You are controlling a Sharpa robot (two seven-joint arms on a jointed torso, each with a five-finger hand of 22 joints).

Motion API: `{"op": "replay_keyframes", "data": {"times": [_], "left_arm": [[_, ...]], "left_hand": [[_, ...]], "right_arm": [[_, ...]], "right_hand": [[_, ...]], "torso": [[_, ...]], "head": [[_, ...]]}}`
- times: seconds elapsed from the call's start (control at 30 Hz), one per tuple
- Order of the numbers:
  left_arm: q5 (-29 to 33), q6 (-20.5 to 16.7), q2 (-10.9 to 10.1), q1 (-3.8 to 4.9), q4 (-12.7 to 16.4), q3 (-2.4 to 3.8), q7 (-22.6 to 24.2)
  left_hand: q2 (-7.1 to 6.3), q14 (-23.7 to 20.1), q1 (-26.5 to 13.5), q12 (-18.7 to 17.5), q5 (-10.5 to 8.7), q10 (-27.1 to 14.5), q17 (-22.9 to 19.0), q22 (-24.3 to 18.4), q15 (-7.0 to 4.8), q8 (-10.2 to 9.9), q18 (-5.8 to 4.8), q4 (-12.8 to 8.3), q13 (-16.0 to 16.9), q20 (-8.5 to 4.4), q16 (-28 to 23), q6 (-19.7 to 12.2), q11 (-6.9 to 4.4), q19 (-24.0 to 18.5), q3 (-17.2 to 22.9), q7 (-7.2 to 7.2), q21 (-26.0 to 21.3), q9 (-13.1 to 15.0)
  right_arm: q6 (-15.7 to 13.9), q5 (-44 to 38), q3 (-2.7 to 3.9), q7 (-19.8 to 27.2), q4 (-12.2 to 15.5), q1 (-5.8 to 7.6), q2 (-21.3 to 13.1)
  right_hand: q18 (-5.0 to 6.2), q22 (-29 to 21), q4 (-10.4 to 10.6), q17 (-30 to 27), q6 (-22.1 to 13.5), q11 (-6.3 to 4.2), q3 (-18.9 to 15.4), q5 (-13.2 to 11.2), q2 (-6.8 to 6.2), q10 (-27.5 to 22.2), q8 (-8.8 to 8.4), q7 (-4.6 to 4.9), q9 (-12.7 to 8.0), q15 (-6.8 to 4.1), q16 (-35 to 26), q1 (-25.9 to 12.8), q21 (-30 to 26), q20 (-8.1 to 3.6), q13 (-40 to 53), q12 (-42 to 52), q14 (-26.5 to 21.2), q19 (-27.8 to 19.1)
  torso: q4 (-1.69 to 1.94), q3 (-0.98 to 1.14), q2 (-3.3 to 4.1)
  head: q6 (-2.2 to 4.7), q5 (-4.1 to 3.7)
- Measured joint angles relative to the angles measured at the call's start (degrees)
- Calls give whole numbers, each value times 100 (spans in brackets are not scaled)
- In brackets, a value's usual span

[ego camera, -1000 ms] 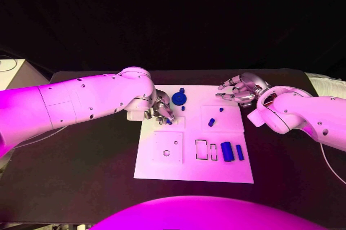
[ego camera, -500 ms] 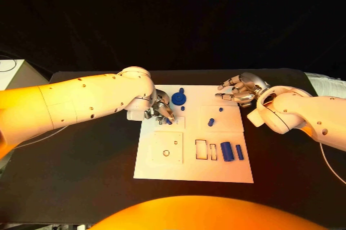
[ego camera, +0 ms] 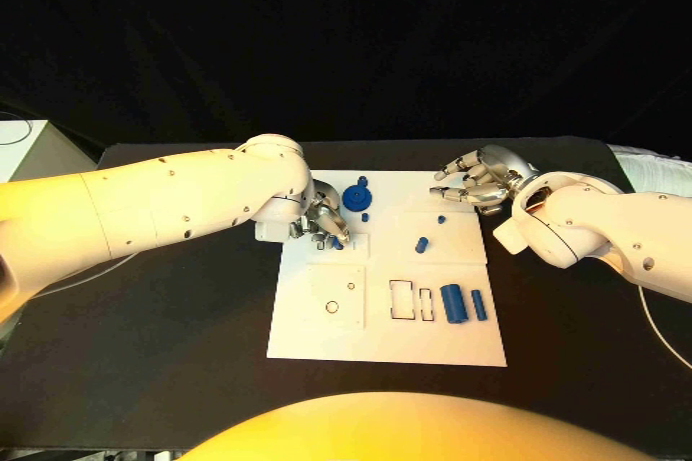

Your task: Assemble the parts on the task board

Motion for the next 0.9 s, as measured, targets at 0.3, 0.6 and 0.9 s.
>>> {"op": "replay_keyframes", "data": {"times": [0.3,0.6,0.9], "left_arm": [[-11,6,24,-3,-22,-4,-7],[3,11,37,-3,-37,-5,-14],[117,23,27,-5,-68,-5,-3]], "left_hand": [[0,0,0,0,85,10,0,22,0,15,0,-18,19,-9,0,0,-7,9,-14,-1,21,-9],[23,0,-23,0,163,41,0,52,0,14,0,-19,25,-9,0,22,-20,50,-13,-18,45,-23],[51,0,-51,22,251,82,0,51,0,14,0,-35,69,-30,23,36,-21,71,-28,-14,75,-45]], "right_arm": [[0,0,0,0,6,0,-5],[0,-1,0,0,11,0,-6],[1,-1,0,1,12,0,-7]], "right_hand": [[0,-1,0,0,0,0,0,0,0,0,0,0,0,0,0,0,0,0,0,0,0,0],[0,-2,0,0,0,0,0,0,0,0,0,0,0,0,0,0,0,0,0,0,0,0],[0,-2,0,-1,0,0,0,0,0,0,0,0,0,0,0,0,0,0,0,0,0,0]], "torso": [[2,-1,0],[4,-5,2],[3,-6,2]], "head": [[0,-9],[0,-9],[0,-8]]}}
